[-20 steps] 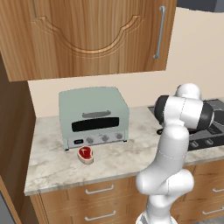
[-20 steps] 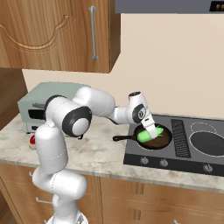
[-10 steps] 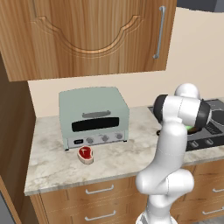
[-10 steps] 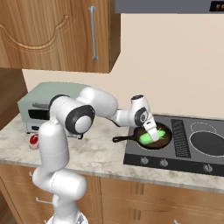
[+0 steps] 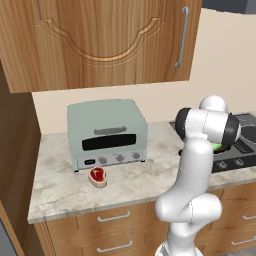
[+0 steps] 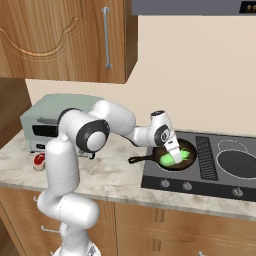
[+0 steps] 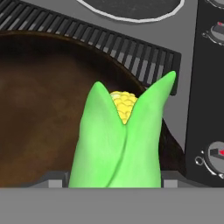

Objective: Place both pans onto different burners. Then place the corn and the steak on different pans.

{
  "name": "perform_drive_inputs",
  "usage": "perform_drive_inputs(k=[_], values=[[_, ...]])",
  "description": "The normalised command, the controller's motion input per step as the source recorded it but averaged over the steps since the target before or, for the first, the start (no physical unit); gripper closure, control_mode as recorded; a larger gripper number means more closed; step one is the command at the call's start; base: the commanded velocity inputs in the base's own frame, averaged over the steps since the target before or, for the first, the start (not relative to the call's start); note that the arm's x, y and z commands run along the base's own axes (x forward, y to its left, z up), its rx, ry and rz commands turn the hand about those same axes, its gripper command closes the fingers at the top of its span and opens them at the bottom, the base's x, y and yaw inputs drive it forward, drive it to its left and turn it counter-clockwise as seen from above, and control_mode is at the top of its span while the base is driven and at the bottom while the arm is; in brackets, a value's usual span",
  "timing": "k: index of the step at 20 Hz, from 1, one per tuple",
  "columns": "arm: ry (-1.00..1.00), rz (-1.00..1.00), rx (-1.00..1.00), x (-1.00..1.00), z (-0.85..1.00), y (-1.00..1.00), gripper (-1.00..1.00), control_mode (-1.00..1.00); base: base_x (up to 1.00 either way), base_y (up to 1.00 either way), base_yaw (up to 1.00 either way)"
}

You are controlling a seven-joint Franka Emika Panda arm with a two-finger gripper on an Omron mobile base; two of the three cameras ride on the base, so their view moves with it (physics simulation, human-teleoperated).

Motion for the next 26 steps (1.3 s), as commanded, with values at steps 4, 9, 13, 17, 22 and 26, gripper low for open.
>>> perform_drive_inputs(k=[4, 9, 13, 17, 22, 26], values=[[0.0, 0.0, 0.0, 0.0, 0.0, 0.0, -1.0, -1.0, 0.0, 0.0, 0.0], [0.0, 0.0, 0.0, 0.0, 0.0, 0.0, -1.0, -1.0, 0.0, 0.0, 0.0], [-0.02, 0.0, 0.0, 0.0, 0.12, 0.01, -1.0, -1.0, 0.0, 0.0, 0.0], [-0.11, 0.0, 0.0, -0.06, 0.28, 0.09, -1.0, -1.0, 0.0, 0.0, 0.0], [-0.12, 0.0, -0.01, -0.28, 0.22, 0.28, -1.0, -1.0, 0.0, 0.0, 0.0], [-0.13, 0.0, -0.04, -0.28, 0.15, 0.51, -1.0, -1.0, 0.0, 0.0, 0.0]])
